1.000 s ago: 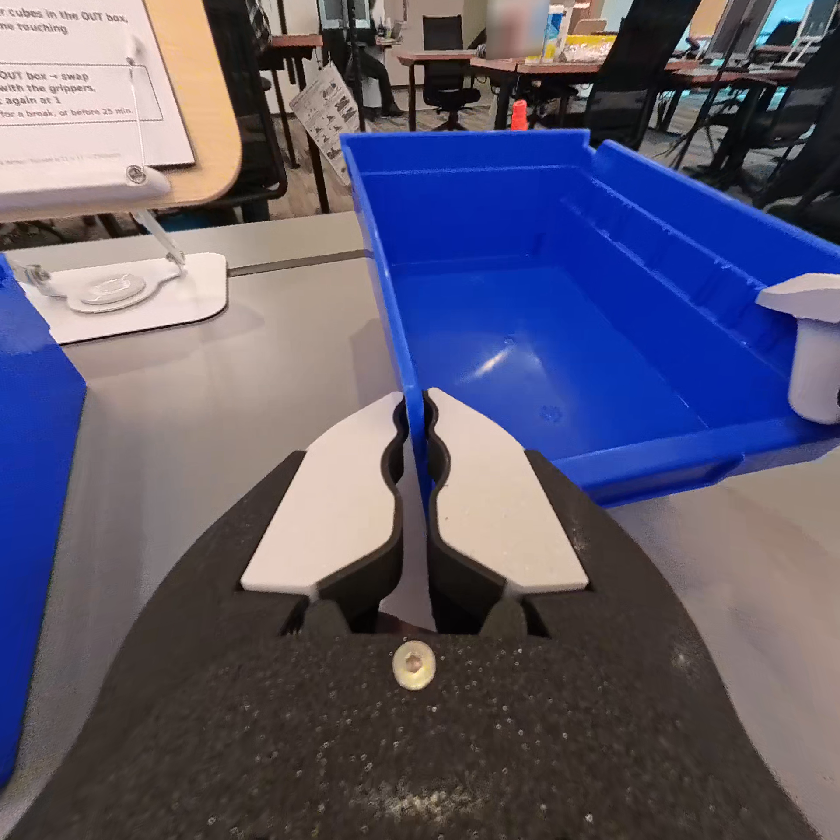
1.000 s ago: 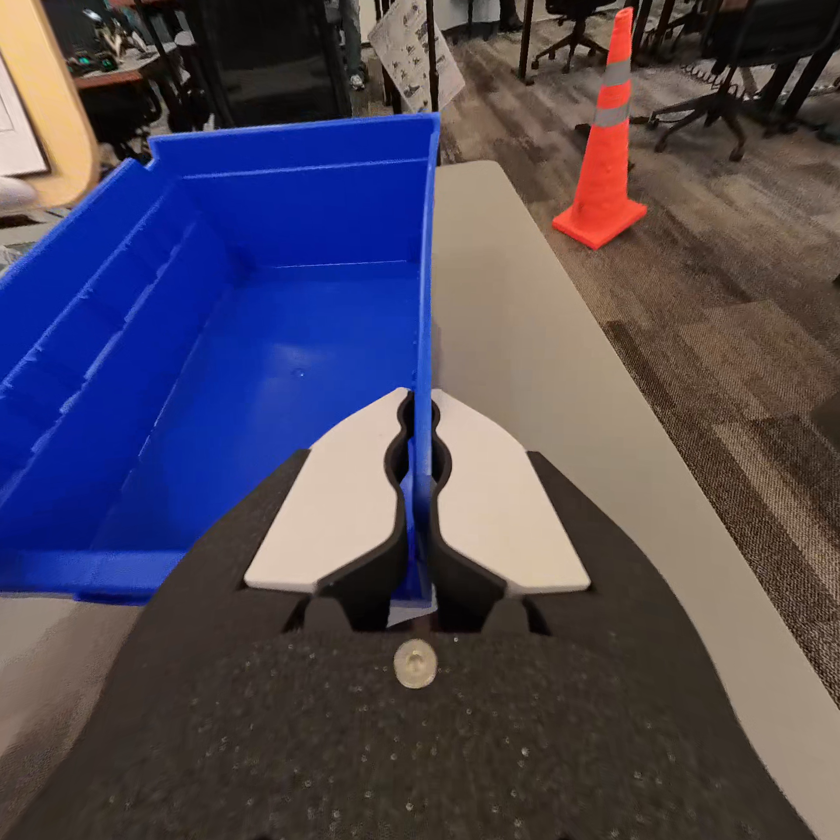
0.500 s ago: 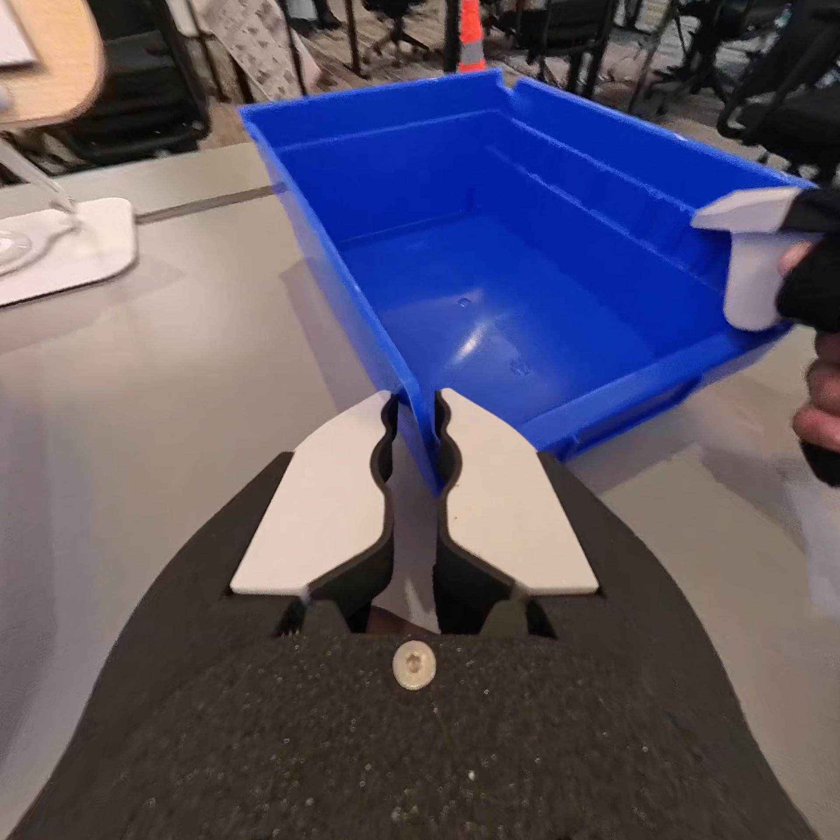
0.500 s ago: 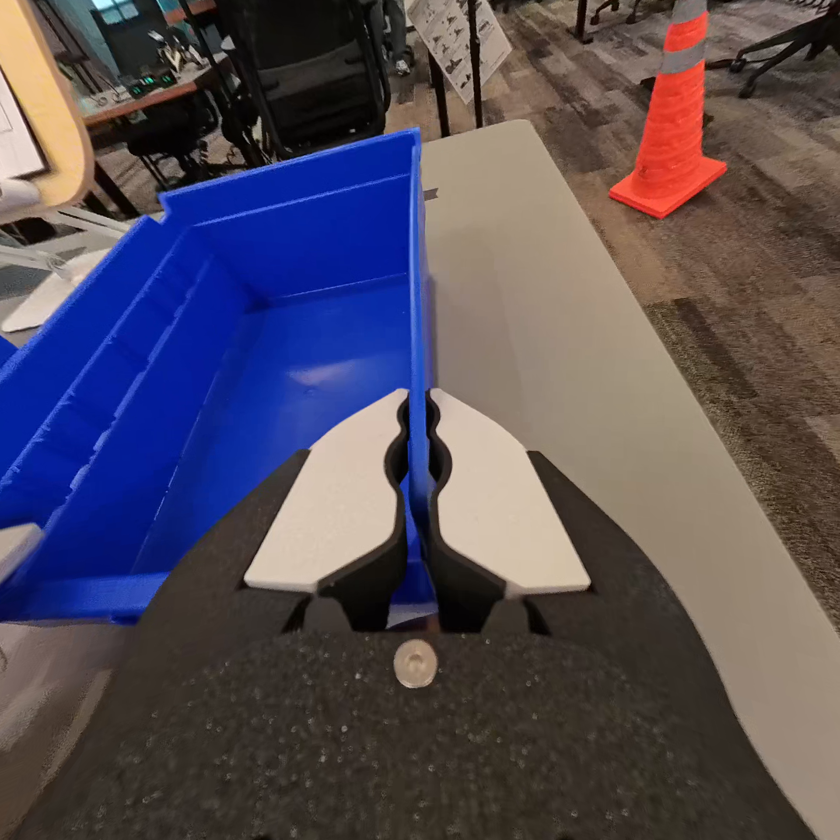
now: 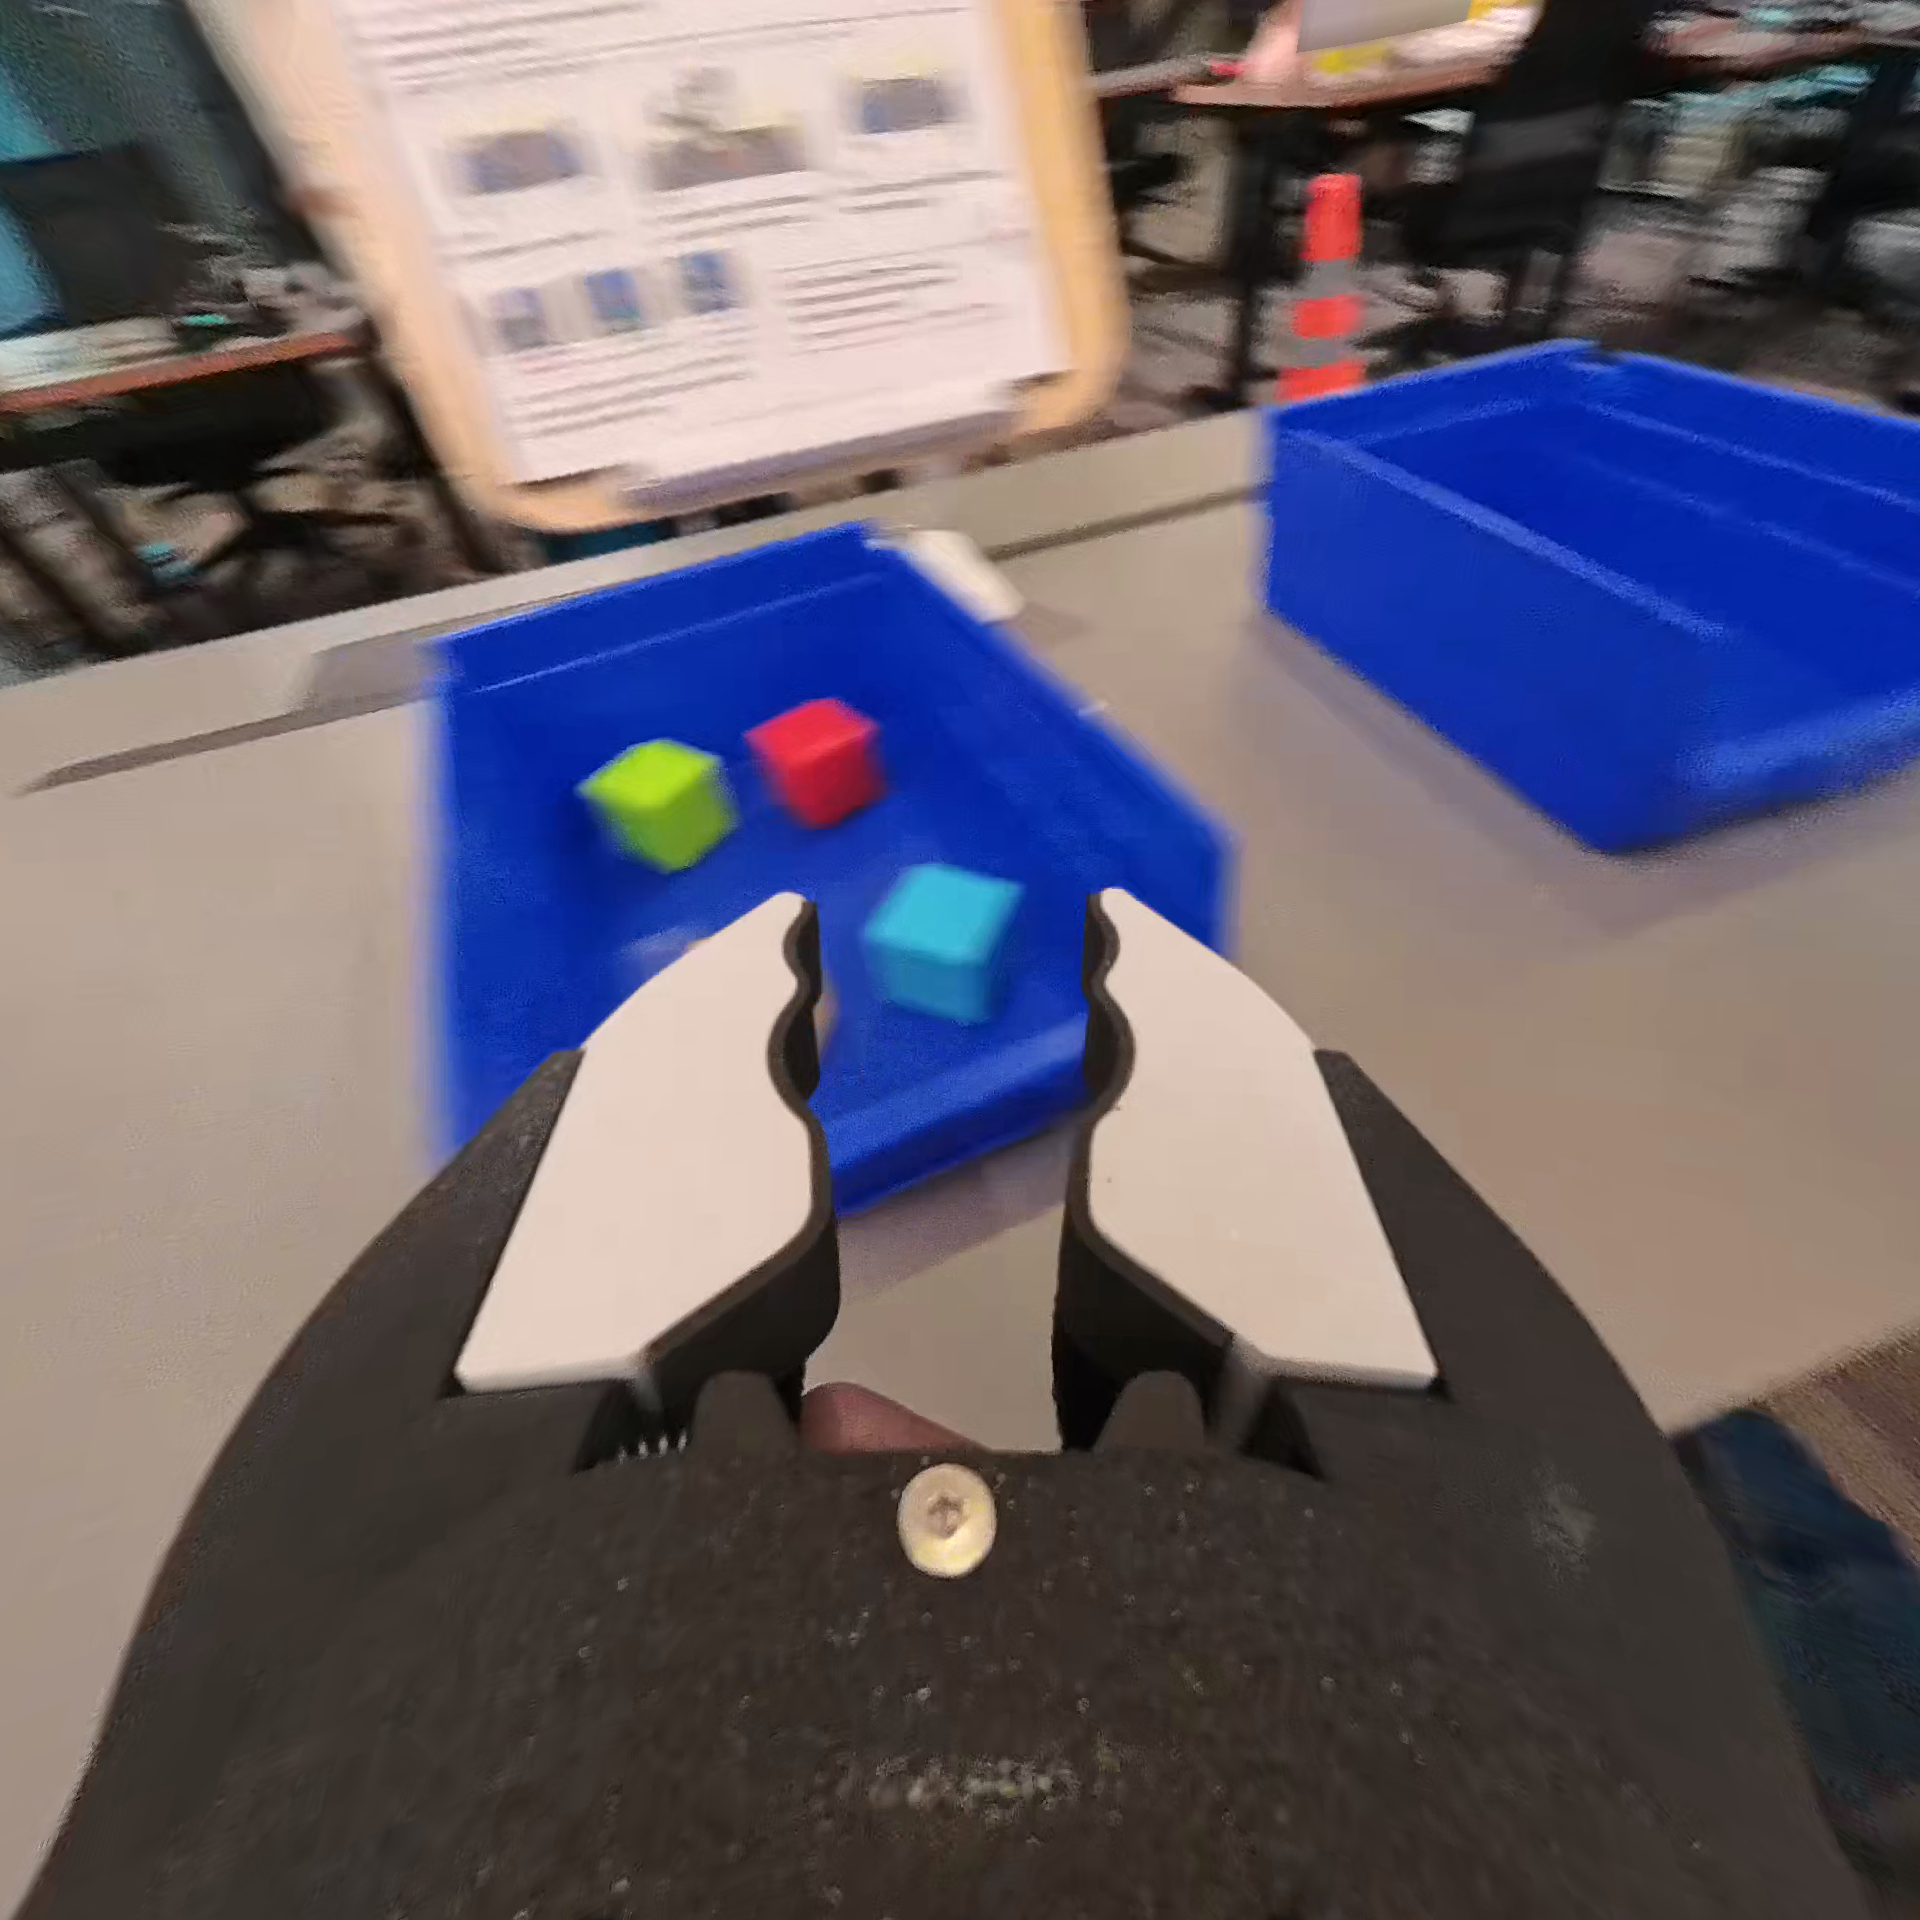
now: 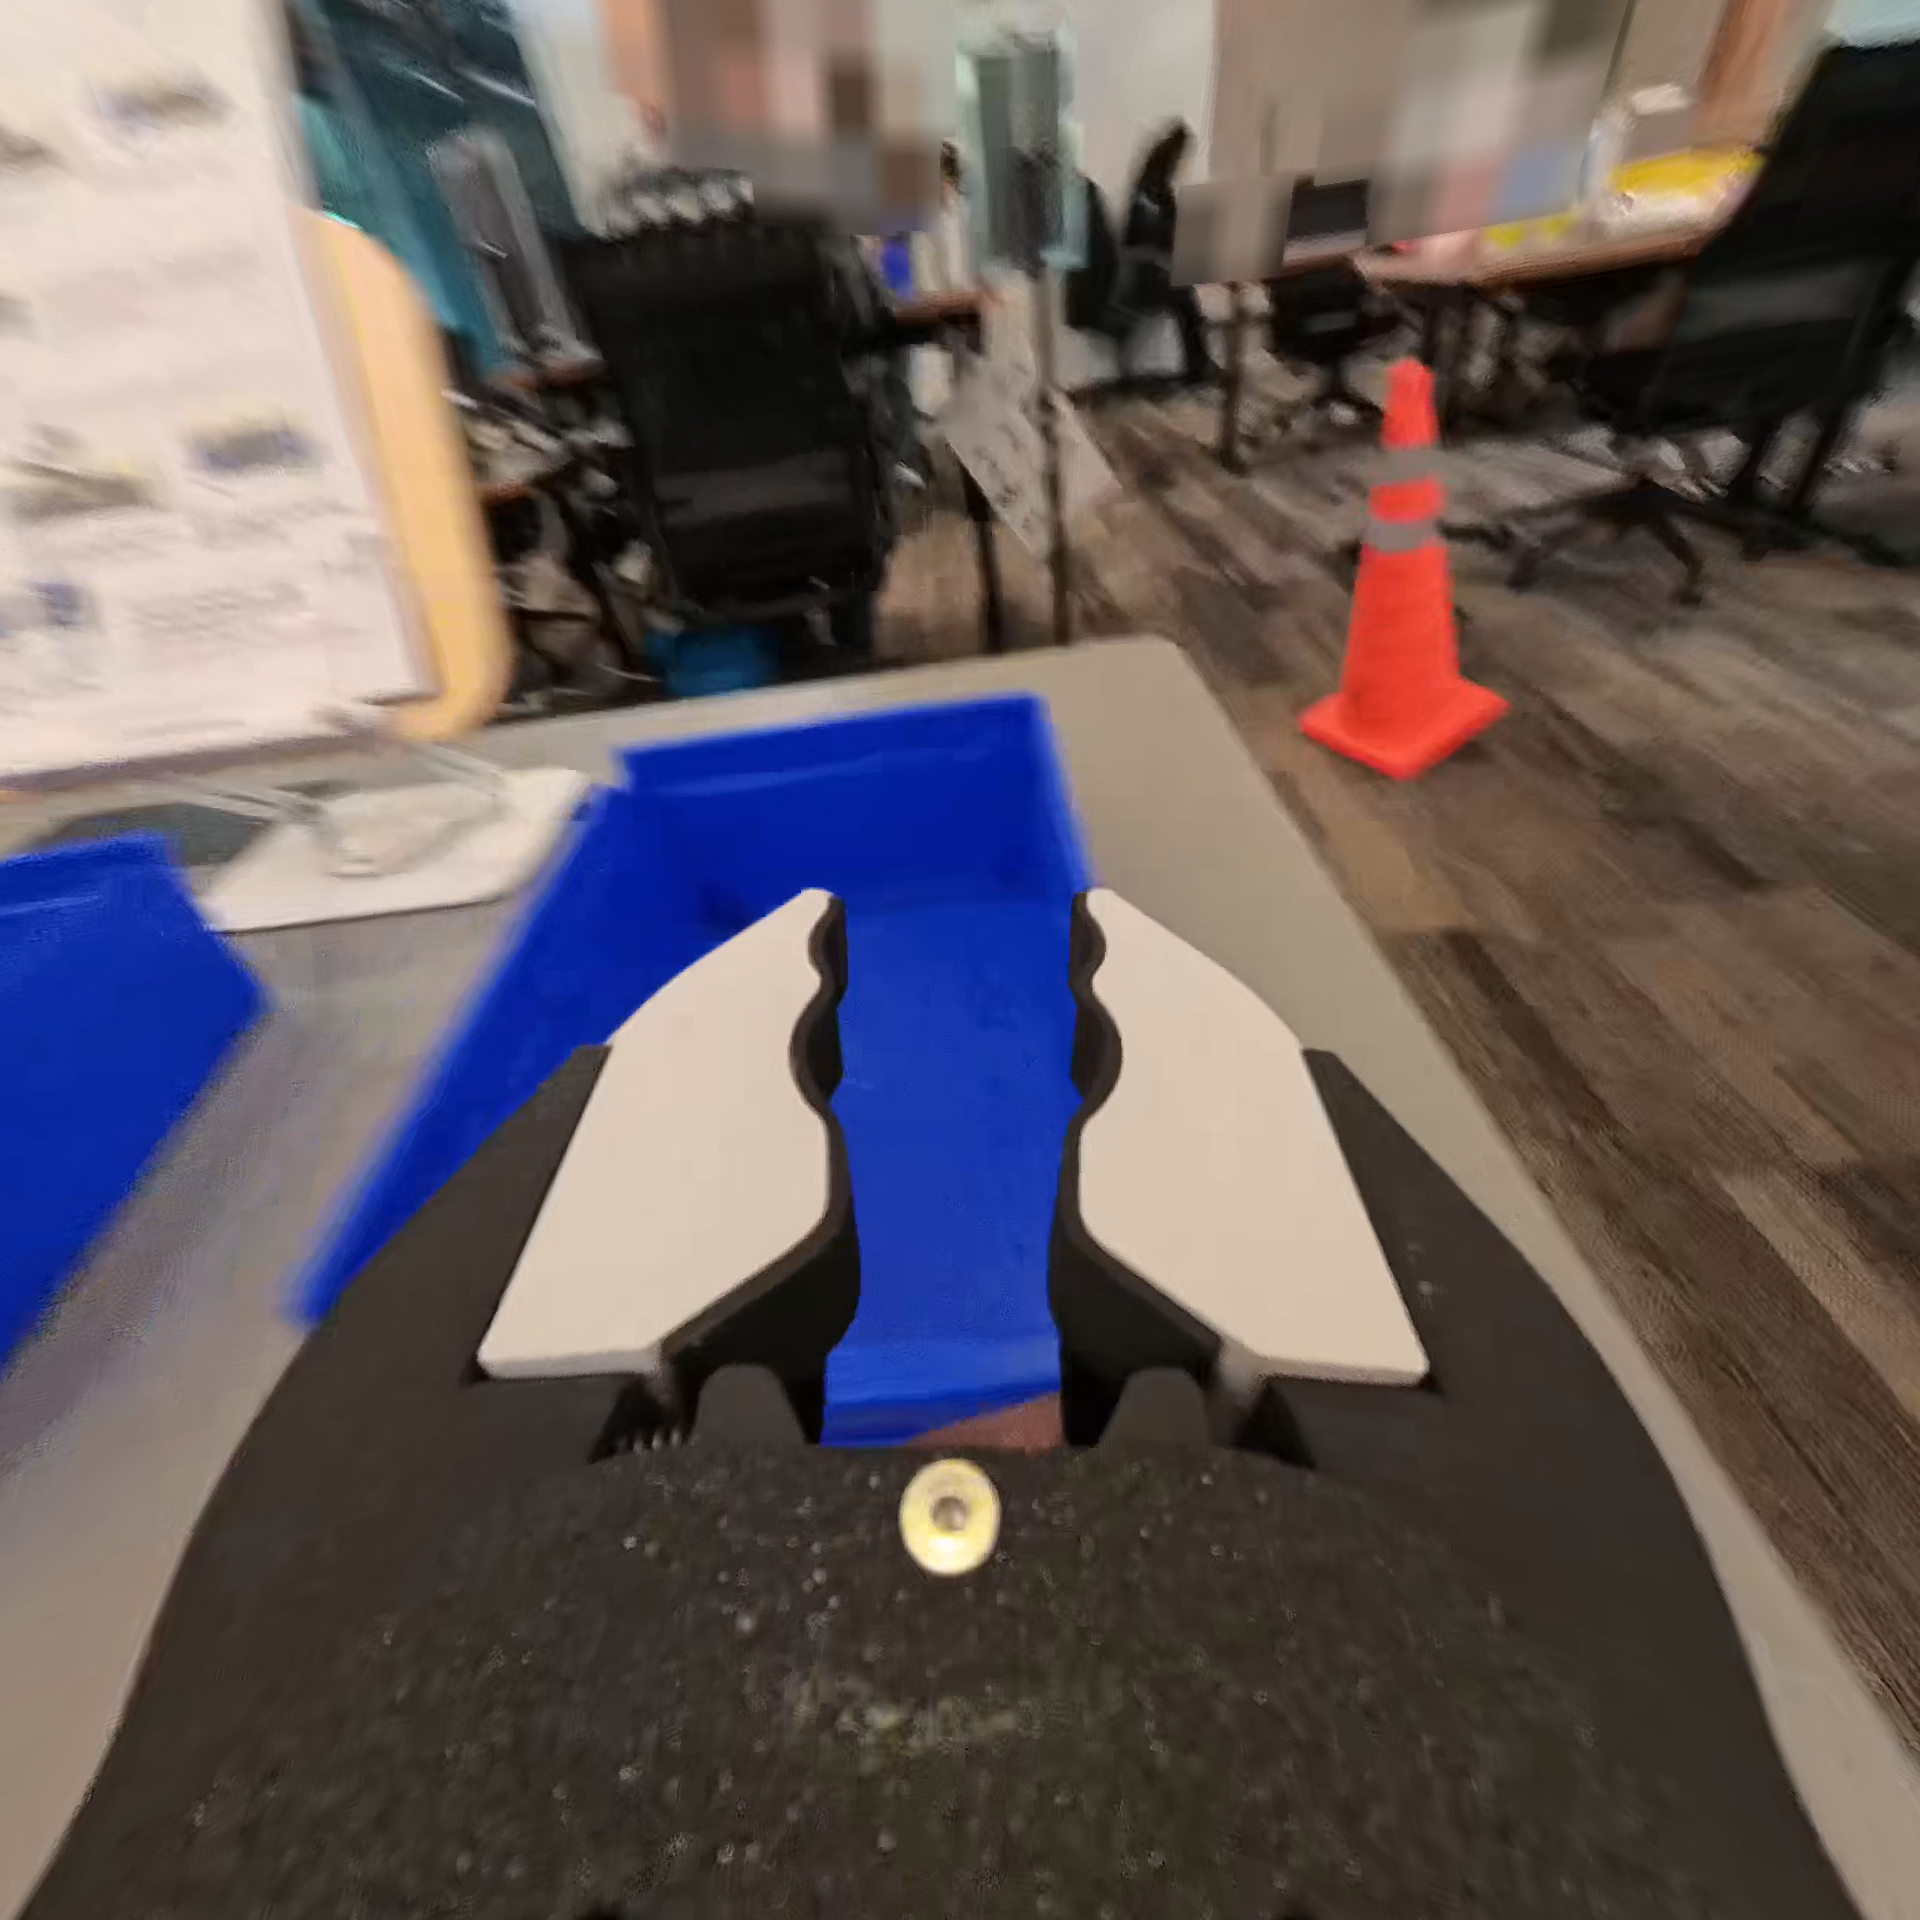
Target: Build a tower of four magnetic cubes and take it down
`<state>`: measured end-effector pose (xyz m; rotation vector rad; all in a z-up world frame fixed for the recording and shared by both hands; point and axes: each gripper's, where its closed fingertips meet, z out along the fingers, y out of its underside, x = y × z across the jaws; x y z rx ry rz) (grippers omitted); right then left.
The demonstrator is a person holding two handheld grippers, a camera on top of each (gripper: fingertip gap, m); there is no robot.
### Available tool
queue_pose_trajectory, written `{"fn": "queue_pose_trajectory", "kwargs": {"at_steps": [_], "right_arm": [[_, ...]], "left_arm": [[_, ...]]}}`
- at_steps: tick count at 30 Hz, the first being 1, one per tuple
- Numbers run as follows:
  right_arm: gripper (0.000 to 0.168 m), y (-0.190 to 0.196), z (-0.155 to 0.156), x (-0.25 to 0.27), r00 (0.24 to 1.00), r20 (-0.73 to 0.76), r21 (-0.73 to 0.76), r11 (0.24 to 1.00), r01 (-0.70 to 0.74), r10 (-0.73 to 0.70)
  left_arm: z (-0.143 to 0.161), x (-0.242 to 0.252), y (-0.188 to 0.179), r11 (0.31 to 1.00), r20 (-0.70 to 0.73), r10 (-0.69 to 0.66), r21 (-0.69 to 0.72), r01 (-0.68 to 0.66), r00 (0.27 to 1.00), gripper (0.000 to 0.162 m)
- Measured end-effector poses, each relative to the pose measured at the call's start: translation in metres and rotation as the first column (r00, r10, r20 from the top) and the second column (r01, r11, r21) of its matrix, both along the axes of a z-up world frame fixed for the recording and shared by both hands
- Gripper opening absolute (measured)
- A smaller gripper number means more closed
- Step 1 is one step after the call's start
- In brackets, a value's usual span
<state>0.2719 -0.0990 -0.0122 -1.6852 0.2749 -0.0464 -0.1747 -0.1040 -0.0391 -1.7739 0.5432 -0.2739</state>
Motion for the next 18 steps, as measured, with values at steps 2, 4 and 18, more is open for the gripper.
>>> {"fn": "queue_pose_trajectory", "kwargs": {"at_steps": [2, 4, 18], "right_arm": [[0.043, 0.010, 0.027, -0.072, 0.994, 0.024, 0.061, 0.992, -0.107, 0.106], [0.042, 0.021, 0.031, -0.164, 0.973, -0.038, 0.119, 0.968, -0.223, 0.228], [0.004, 0.051, -0.102, -0.368, 0.976, -0.003, -0.153, 0.964, -0.217, 0.219]], "left_arm": [[-0.006, -0.063, 0.022, 0.994, 0.031, 0.105, -0.020, -0.105, 0.994, 0.045], [-0.022, -0.105, 0.044, 0.981, 0.058, 0.189, -0.064, -0.185, 0.980, 0.046], [-0.082, -0.113, 0.088, 0.948, 0.090, 0.274, -0.190, -0.254, 0.958, 0.005]]}}
